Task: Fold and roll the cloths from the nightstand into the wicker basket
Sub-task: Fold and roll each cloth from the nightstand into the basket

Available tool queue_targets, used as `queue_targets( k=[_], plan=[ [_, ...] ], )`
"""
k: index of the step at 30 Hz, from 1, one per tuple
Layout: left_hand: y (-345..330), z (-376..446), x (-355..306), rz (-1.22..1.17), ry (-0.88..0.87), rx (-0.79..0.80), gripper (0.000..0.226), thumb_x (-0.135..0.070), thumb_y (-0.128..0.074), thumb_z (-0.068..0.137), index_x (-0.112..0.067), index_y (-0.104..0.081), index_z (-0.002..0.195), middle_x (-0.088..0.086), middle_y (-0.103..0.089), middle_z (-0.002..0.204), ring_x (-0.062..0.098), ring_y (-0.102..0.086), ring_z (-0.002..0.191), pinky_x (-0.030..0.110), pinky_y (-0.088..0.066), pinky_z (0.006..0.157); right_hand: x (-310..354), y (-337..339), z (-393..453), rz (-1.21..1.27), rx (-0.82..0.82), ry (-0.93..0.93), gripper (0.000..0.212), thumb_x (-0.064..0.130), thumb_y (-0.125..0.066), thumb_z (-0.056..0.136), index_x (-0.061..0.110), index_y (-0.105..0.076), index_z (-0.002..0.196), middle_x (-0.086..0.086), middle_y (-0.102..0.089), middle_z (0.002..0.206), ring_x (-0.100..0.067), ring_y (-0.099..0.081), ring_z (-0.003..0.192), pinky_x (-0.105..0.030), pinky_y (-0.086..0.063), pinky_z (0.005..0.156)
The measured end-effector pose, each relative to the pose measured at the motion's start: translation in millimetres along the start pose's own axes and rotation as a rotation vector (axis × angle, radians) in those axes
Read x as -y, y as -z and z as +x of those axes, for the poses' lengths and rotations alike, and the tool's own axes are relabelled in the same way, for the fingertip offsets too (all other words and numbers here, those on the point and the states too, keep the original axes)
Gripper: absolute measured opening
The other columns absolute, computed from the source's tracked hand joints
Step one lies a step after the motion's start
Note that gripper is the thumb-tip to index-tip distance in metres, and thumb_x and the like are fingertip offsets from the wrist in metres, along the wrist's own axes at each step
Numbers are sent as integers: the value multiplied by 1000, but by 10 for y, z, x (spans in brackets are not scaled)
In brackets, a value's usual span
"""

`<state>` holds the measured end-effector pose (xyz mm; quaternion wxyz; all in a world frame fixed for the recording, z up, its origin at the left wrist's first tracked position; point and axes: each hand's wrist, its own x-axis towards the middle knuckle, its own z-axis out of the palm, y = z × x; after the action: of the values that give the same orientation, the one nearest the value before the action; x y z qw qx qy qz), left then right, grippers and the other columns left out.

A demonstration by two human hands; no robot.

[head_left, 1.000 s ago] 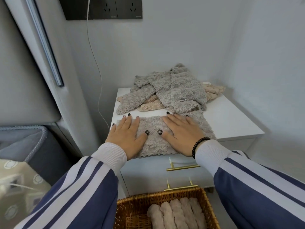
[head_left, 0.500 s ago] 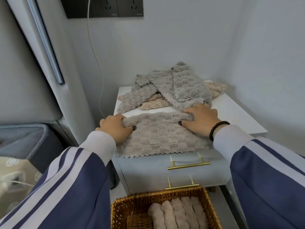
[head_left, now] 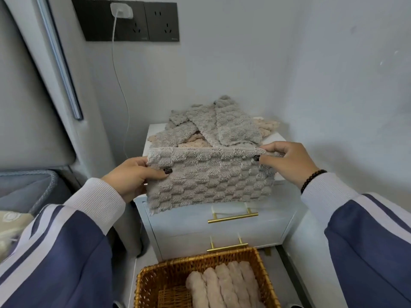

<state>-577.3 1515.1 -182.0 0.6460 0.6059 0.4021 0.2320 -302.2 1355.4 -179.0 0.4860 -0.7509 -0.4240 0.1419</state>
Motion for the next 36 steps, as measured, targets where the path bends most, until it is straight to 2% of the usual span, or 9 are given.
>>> queue_targets(
  k=[4, 9, 12, 17, 21, 23, 27, 30, 36],
  plan=[
    [-105, -283, -132, -208, -18, 48, 55, 3, -67, 57, 10, -63, 112, 28, -66, 110, 42, -66, 101, 49, -56, 84, 116, 207, -202, 140, 12, -75, 11, 12, -76, 78, 21, -70, 78, 8, -62, 70, -12, -55, 67, -26, -48, 68],
    [-213, -617, -135, -328, -109, 17, 55, -1, -69, 61, 14, -58, 113, 27, -68, 100, 37, -68, 93, 51, -52, 90, 205, 440, -442, 210, 0, -107, 20, 8, -82, 69, 23, -75, 80, -7, -73, 93, -25, -67, 92, -46, -49, 97],
    [-262, -801, -65, -362, -111, 36, 37, -3, -66, 64, 8, -66, 99, 21, -72, 89, 32, -72, 79, 40, -60, 67, 192, 531, -645, 328, -14, -180, 33, 2, -85, 57, 17, -76, 85, -15, -71, 101, -31, -65, 103, -50, -46, 101],
    [-323, -968, 15, -394, -63, 35, 37, -11, -63, 68, 4, -67, 102, 20, -73, 91, 31, -73, 76, 38, -60, 60, 157, 549, -894, 608, 60, -339, 110, 29, -96, 6, -10, -66, 104, -22, -71, 99, -33, -69, 95, -45, -55, 88],
    [-392, -911, 41, -330, 9, -26, 23, -5, -61, 84, 3, -66, 105, 22, -72, 93, 32, -73, 74, 41, -61, 62, 178, 513, -908, 580, 14, -437, 97, 27, -96, 30, -3, -62, 115, -20, -68, 110, -33, -65, 104, -54, -48, 95],
    [-421, -848, 44, -284, 39, -58, 20, -5, -60, 88, 5, -65, 105, 22, -72, 92, 32, -72, 72, 43, -61, 65, 164, 464, -888, 436, -47, -409, 61, 25, -91, 55, -2, -65, 104, -20, -70, 102, -35, -67, 96, -57, -50, 91],
    [-503, -705, 28, -248, 69, -91, 20, -9, -61, 90, 4, -66, 104, 22, -72, 92, 32, -71, 77, 47, -57, 78, 96, 352, -783, 90, -174, -266, 21, 25, -65, 84, 7, -55, 81, -13, -58, 74, -25, -55, 65, -31, -45, 62],
    [-587, -595, 1, -273, 77, -76, 25, -22, -59, 93, -1, -68, 103, 19, -74, 95, 33, -71, 87, 47, -55, 85, 133, 302, -714, -25, -247, -190, 18, 26, -58, 90, 9, -52, 87, -2, -52, 73, -18, -46, 60, -27, -33, 53],
    [-691, -401, 45, -229, 21, -147, 28, -28, -57, 95, -5, -68, 105, 16, -74, 95, 34, -70, 92, 50, -53, 91, 178, 258, -598, -102, -279, -89, 26, 33, -62, 89, 8, -56, 95, -6, -60, 81, -21, -51, 65, -27, -37, 54]
  ],
)
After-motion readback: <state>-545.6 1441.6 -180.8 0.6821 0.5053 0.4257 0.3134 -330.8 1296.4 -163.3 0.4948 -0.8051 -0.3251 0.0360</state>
